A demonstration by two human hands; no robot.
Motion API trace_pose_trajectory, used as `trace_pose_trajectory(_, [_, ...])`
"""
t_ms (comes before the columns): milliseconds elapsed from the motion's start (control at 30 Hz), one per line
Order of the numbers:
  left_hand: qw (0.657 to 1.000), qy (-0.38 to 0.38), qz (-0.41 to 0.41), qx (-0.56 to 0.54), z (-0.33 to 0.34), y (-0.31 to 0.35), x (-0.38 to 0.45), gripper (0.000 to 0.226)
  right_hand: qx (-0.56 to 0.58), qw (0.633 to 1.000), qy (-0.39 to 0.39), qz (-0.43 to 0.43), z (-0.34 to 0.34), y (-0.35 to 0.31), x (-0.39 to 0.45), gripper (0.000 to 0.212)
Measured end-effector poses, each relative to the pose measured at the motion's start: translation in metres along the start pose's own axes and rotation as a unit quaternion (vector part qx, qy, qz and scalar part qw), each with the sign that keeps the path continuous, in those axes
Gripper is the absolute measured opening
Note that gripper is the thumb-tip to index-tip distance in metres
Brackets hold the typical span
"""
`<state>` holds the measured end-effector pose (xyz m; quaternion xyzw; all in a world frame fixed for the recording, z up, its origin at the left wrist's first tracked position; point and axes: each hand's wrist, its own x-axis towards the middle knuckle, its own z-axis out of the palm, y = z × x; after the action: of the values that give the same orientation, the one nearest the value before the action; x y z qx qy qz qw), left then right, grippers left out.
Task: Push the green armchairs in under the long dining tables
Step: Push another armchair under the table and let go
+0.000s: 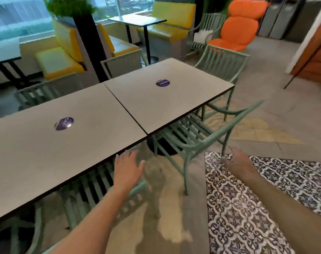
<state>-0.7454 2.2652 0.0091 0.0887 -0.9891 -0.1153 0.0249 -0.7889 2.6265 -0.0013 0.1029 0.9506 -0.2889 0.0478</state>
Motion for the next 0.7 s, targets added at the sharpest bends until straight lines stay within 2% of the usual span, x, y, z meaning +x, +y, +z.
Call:
trace_pose_trajectory(133, [0.995,-0.048,0.086,0.021,0.023,0.121,0.047,0.05,-0.07,0.995,-0.019,-0.069,-0.065,0.051,0.059,0.057])
trace_pose_trajectory(333, [0.981,-0.095,0.163,0.031,0.063,0.256,0.091,0.043,-0.154,0.98,-0.013,-0.127,-0.111,0.105,0.13,0.057])
trace_pose_trajectory(533, [0.983,-0.104,0.149,-0.015,0.12,0.329,0.148,0.041,-0.173,0.968,-0.03,-0.18,-0.119,0.131,0.227,0.056])
trace_pose_trajectory(700, [0.982,-0.155,0.107,-0.027,0.16,0.355,0.181,0.039,-0.193,0.959,-0.056,-0.201,-0.125,0.137,0.3,0.058])
